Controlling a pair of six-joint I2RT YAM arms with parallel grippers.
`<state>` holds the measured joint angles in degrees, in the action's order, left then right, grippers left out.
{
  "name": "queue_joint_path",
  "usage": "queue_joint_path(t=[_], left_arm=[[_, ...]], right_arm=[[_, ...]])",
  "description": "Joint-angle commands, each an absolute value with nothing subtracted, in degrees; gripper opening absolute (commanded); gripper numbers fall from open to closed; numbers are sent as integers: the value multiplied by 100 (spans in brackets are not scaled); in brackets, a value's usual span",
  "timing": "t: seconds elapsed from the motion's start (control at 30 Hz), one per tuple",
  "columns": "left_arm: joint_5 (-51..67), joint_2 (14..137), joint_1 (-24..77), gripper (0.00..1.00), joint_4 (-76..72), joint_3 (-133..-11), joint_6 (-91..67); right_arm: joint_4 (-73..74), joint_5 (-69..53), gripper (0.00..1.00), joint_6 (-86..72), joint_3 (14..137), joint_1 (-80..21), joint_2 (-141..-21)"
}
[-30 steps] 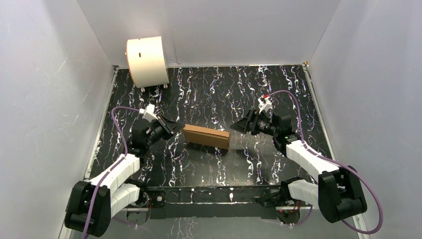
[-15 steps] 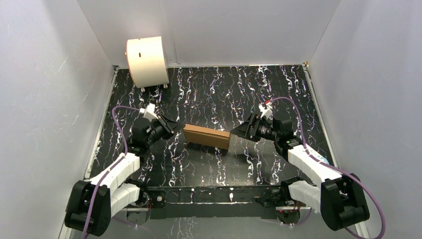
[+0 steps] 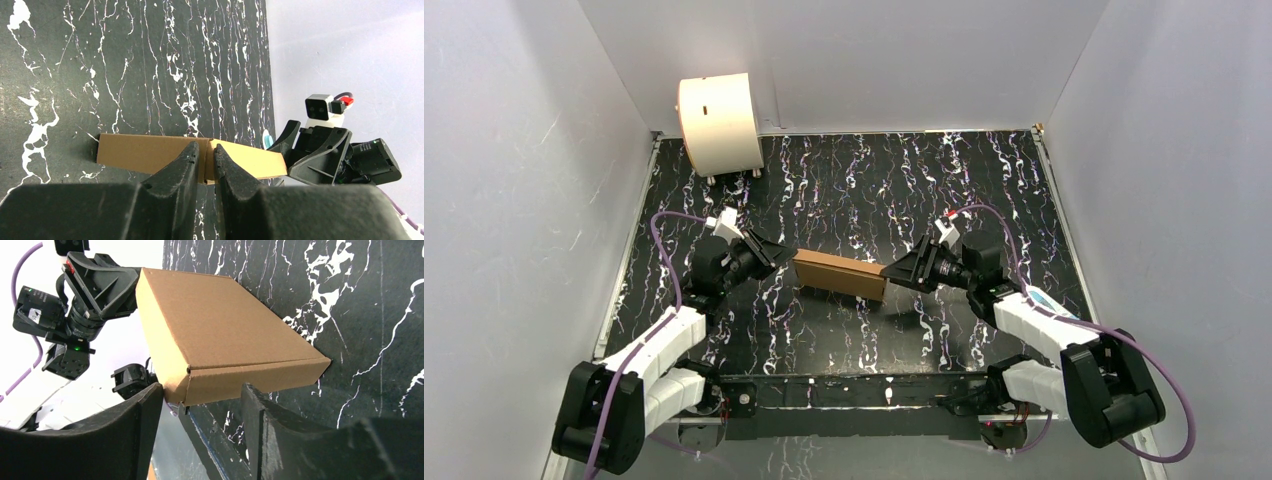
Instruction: Fold the paper box
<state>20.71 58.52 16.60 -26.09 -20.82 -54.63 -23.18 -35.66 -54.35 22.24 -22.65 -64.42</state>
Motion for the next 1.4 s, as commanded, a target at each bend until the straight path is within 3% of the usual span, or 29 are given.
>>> queue_joint_path(t=[0.0, 0.13, 0.53, 0.73, 1.07, 1.37], left_arm=[[1991, 5924, 1740, 16, -1784, -2029, -5257], [1979, 5886, 1749, 17, -1712, -2014, -5237], [2666, 6056, 1639, 35, -1607, -2059, -5047], [3002, 6009, 1540, 37, -1588, -1969, -5001], [3538, 5736, 1330, 24, -1932, -1381, -5294], [2812, 5602, 1340, 7, -1188, -1137, -4899]], right_arm=[[-2803, -3506, 63, -5453, 2068, -2311, -6571], [-2806, -3506, 54, -5208, 1945, -2320, -6682], [-3074, -3706, 32, -4023, 1985, -2225, -7474], [-2878, -4036, 23, -3646, 2299, -2089, -7754], [-2681, -3944, 20, -3434, 2391, -1995, -7849], [-2689, -3856, 20, -3393, 2560, -1995, -8110]])
